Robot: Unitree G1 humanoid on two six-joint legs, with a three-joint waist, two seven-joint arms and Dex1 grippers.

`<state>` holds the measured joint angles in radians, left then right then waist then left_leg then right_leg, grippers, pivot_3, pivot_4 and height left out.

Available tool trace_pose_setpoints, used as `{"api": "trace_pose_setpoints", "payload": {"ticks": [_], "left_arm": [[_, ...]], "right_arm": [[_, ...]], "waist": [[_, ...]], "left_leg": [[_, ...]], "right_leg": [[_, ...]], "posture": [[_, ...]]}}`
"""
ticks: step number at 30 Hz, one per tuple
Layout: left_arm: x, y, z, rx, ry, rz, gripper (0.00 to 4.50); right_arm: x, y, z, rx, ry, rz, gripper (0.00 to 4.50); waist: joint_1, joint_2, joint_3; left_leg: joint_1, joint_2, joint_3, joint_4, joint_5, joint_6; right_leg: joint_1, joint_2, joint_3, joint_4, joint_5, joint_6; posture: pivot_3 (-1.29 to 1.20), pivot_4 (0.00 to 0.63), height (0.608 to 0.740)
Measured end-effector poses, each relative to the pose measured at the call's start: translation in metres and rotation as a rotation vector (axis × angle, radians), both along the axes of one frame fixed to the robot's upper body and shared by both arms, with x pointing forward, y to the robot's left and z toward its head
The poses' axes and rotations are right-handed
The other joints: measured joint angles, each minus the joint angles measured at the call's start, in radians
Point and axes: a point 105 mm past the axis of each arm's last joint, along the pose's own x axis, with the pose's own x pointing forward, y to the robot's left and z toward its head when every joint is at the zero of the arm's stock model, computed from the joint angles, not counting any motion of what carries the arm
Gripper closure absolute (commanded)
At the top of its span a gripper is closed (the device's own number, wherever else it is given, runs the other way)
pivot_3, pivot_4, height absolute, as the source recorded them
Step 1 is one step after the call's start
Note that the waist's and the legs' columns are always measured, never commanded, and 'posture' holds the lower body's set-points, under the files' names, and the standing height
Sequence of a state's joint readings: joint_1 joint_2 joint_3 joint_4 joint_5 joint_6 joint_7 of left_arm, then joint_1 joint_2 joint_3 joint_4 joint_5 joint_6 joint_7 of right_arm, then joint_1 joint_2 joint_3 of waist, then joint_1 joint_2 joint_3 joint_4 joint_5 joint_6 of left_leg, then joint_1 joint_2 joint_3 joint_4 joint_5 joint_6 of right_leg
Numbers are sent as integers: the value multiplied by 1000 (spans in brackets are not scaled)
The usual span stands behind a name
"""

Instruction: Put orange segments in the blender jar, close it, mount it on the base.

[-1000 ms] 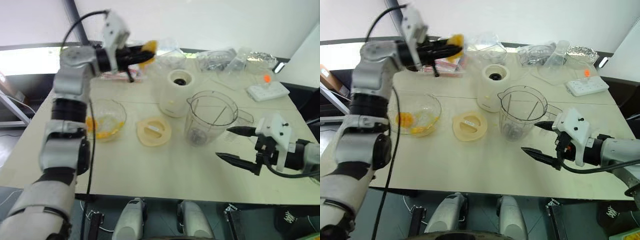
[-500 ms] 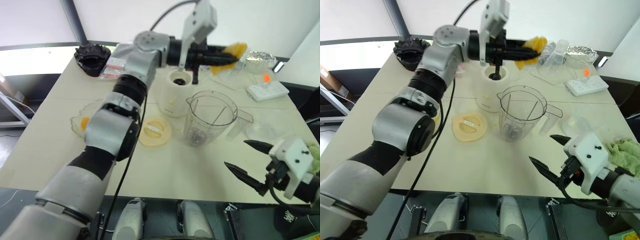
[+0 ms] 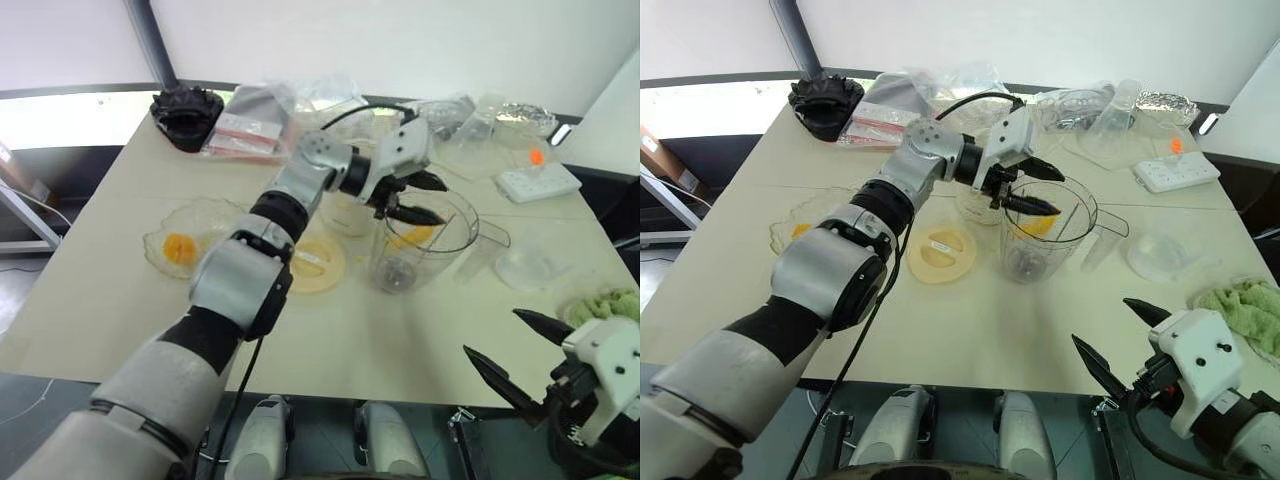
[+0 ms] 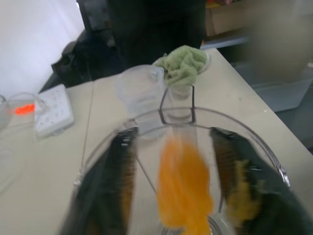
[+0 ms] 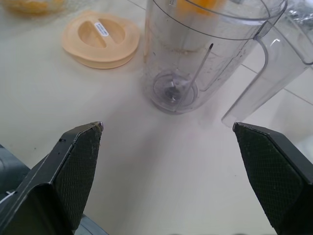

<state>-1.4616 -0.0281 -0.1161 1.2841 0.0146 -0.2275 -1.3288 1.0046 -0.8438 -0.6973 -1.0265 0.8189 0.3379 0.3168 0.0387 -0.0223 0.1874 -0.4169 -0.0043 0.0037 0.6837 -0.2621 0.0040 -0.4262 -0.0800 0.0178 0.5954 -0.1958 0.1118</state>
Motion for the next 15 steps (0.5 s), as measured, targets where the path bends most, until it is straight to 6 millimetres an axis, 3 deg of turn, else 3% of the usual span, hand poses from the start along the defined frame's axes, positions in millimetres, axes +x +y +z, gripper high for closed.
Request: {"api": "trace_pose_setpoints", "payload": {"ticks": [2, 8, 15], "left_arm": [[0, -1, -1, 2, 5, 3, 65], [1, -2, 6, -55, 29, 15, 65], [2, 0, 44, -203, 39, 20, 65]], "right_arm": [[-1, 1, 0, 1, -5, -5, 0], [-1, 0, 1, -12, -13, -19, 0], [1, -8, -7, -90, 19, -51, 0]], "waist": [[0, 0, 0], [1, 0, 0], [0, 0, 0]], "left_leg": [[-1, 0, 0, 0, 0, 0], [-1, 0, -1, 0, 0, 0], [-2, 0, -1, 0, 0, 0]], "right_leg": [[0, -1, 0, 0, 0, 0], [0, 0, -1, -1, 0, 0], [-1, 0, -1, -1, 0, 0]], "posture": [[0, 150, 740], [0, 150, 740], [0, 150, 740]]}}
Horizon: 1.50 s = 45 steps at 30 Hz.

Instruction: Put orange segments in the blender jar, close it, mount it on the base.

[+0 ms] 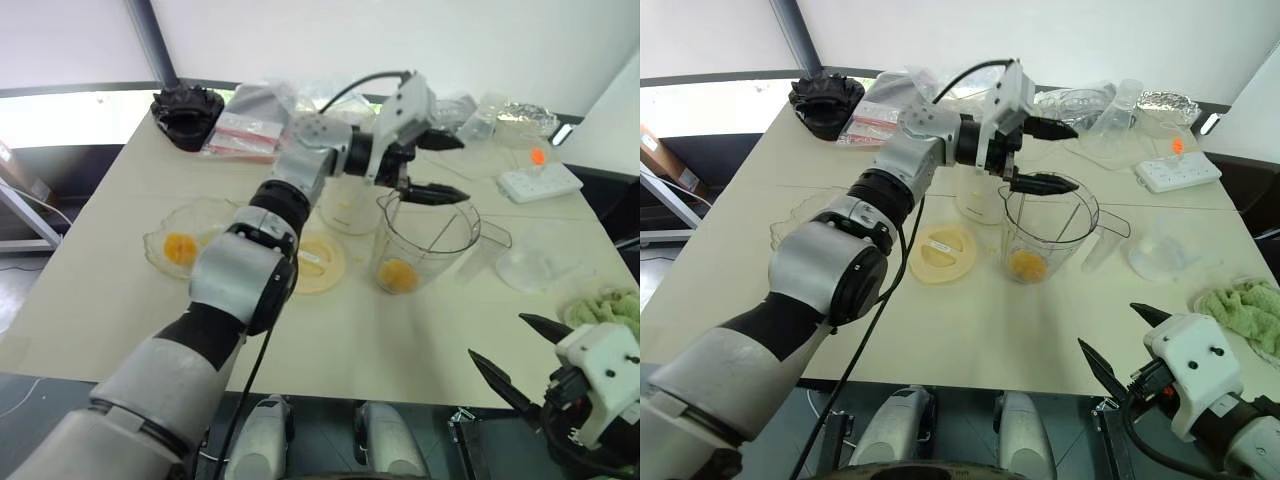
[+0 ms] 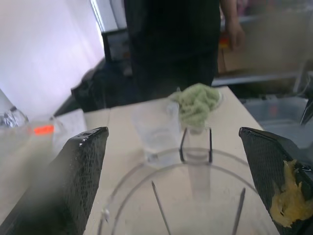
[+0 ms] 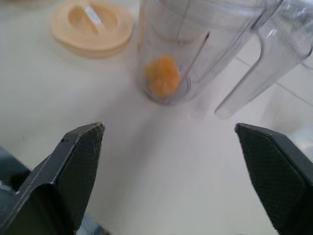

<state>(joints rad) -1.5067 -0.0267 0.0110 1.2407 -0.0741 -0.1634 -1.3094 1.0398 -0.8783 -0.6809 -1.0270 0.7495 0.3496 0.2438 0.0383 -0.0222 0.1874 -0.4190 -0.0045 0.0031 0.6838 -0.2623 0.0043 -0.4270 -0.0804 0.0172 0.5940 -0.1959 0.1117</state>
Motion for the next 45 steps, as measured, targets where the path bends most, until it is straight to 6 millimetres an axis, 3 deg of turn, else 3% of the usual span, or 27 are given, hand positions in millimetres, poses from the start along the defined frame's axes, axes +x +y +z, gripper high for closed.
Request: {"api": "trace_pose_setpoints", "payload": {"ticks": [4, 7, 11, 16, 19, 23, 29, 37, 45], "left_arm": [[10, 21, 13, -18, -48, 58, 65], [22, 59, 13, -19, -93, 138, 65], [25, 100, -31, 34, -34, 224, 65], [-6, 125, -94, 84, 125, 297, 65], [-25, 126, -110, 119, 139, 327, 65], [-43, 132, -126, 157, 156, 349, 65], [-38, 161, -145, 184, 178, 516, 65], [-44, 183, -137, 130, 186, 608, 65], [-63, 160, -117, 62, 165, 514, 65]], "right_arm": [[12, -8, -4, -81, -18, -31, 0], [22, -16, -14, -126, -9, -50, 0], [40, -28, -18, -191, -66, -90, 0], [54, -49, -38, -263, -83, -149, 0], [62, -68, -48, -315, -133, -225, 0], [64, -76, -61, -281, -161, -287, 0], [76, -111, -58, -263, -253, -508, 0], [87, -143, -61, -145, -258, -712, 0], [107, -165, -72, -23, -226, -839, 0]], "waist": [[-4, 1, 0], [-8, 3, -2], [-4, 6, -3], [3, 5, -3], [0, 6, -3], [-3, 6, -3], [-25, 9, -5], [-29, 10, -6], [-31, 12, -7]], "left_leg": [[1, 0, 0, 0, 0, 0], [3, 2, 0, -1, 0, 0], [3, 1, 0, -1, 0, 0], [0, 0, -3, 0, 0, 0], [2, -1, -3, 1, 0, 0], [8, 1, -2, 0, 0, 0], [10, 1, -2, 0, 0, 0], [10, 1, -2, -1, 0, 0], [11, 1, -1, -1, 0, 0]], "right_leg": [[0, 1, 0, 1, 0, 0], [0, 1, 0, 2, 0, -1], [0, 0, 1, 3, 0, -1], [0, -1, 2, 2, 0, -1], [1, -1, 4, 2, 1, -1], [4, 0, 3, 5, 0, -1], [4, 1, 4, 7, 1, -1], [4, 0, 4, 7, 1, -1], [4, 0, 4, 7, 1, -2]], "posture": [[0, 150, 740], [0, 150, 740], [0, 150, 740], [0, 150, 740], [0, 150, 740], [0, 150, 740], [0, 150, 740], [0, 150, 740], [0, 150, 740]]}}
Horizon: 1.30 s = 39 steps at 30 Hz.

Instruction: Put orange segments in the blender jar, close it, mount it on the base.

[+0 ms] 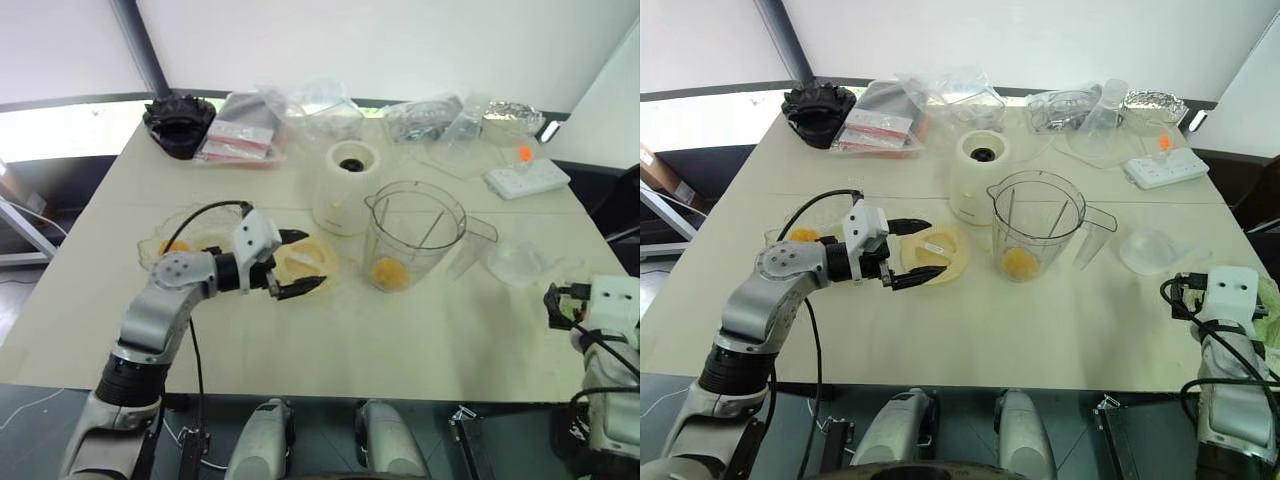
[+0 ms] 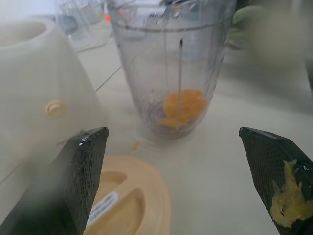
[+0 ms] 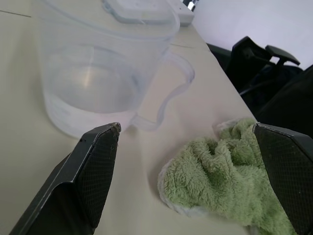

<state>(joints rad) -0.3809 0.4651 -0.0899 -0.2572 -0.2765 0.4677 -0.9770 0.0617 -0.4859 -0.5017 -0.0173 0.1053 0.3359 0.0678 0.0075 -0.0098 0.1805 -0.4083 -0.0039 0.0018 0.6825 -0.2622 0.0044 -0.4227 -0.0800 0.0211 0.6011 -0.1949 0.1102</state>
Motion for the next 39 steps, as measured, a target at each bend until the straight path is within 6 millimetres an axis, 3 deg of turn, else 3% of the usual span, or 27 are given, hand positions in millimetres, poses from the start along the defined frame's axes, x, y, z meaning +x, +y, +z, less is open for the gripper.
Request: {"api": "trace_pose_setpoints", "payload": {"ticks": [15, 25, 31, 39], "left_arm": [[-3, -5, -5, 25, 19, -13, 65], [-2, -3, -3, 39, -1, -6, 65], [-3, -7, -3, 34, -5, -9, 65], [-4, -12, -5, 38, -16, -21, 65]], "right_arm": [[19, -24, -7, 168, -66, -106, 0], [31, -13, -3, 256, -93, -49, 0], [40, -13, 8, 251, -138, -54, 0], [49, -16, 6, 233, -126, -56, 0]], "waist": [[-26, 1, 0], [-23, 2, 0], [-23, 2, 0], [-28, 2, 0]], "left_leg": [[1, -1, 1, -1, 0, 0], [1, 0, 1, -1, 0, 0], [0, 0, 1, -1, 0, 0], [1, 0, 1, -1, 0, 0]], "right_leg": [[0, 2, 1, 0, 0, 0], [0, 2, 1, 0, 0, 0], [0, 2, 1, 0, 0, 0], [0, 2, 2, 0, 0, 0]], "posture": [[0, 150, 740], [0, 150, 740], [0, 150, 740], [0, 150, 740]]}}
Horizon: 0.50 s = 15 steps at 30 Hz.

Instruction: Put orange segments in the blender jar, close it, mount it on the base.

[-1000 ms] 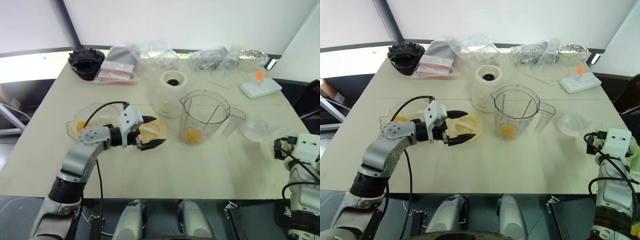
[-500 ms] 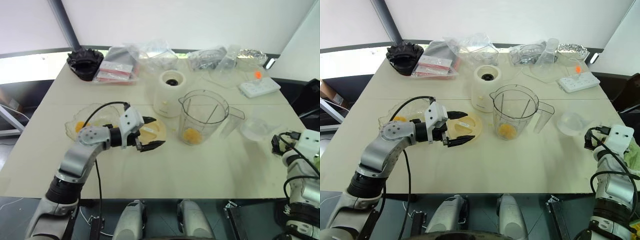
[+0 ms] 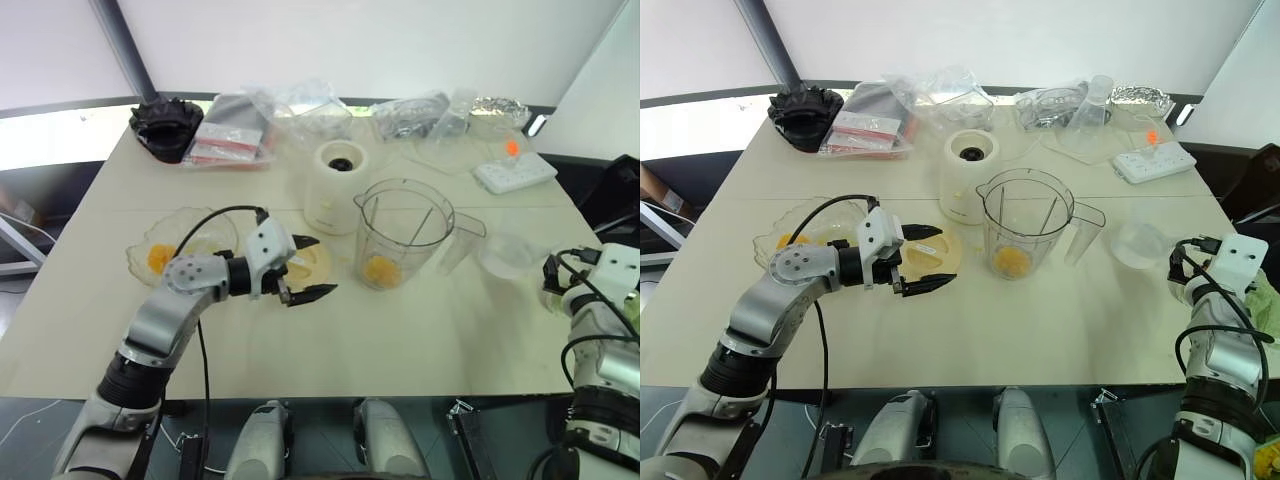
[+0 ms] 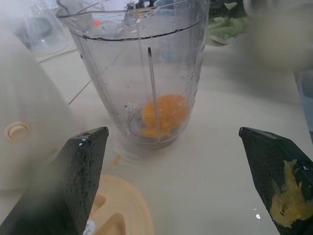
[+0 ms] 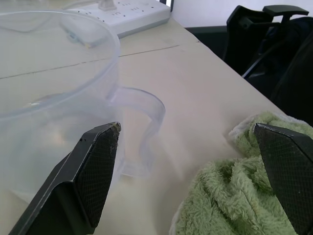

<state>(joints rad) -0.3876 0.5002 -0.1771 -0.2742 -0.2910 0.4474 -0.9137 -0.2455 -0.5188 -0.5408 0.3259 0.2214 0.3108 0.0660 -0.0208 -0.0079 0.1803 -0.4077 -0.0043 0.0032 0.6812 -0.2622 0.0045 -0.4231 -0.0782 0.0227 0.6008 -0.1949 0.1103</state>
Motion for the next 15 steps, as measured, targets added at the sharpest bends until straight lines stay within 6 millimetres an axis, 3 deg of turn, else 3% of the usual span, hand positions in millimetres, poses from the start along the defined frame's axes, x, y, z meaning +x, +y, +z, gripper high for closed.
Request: {"api": "trace_pose_setpoints", "payload": {"ticks": [10, 15], "left_arm": [[1, 1, -1, 15, -6, 4, 65], [0, 1, 0, 18, -9, 4, 65]], "right_arm": [[9, -7, -13, 5, 22, -13, 0], [12, -14, -8, -8, 7, -22, 0]], "waist": [[0, 0, 0], [0, 0, 0]], "left_leg": [[0, 0, 1, 0, 0, 0], [0, 0, 1, -1, 0, 0]], "right_leg": [[0, 0, 0, 0, 0, 0], [0, 0, 1, -1, 0, 0]], "posture": [[0, 150, 740], [0, 150, 740]]}}
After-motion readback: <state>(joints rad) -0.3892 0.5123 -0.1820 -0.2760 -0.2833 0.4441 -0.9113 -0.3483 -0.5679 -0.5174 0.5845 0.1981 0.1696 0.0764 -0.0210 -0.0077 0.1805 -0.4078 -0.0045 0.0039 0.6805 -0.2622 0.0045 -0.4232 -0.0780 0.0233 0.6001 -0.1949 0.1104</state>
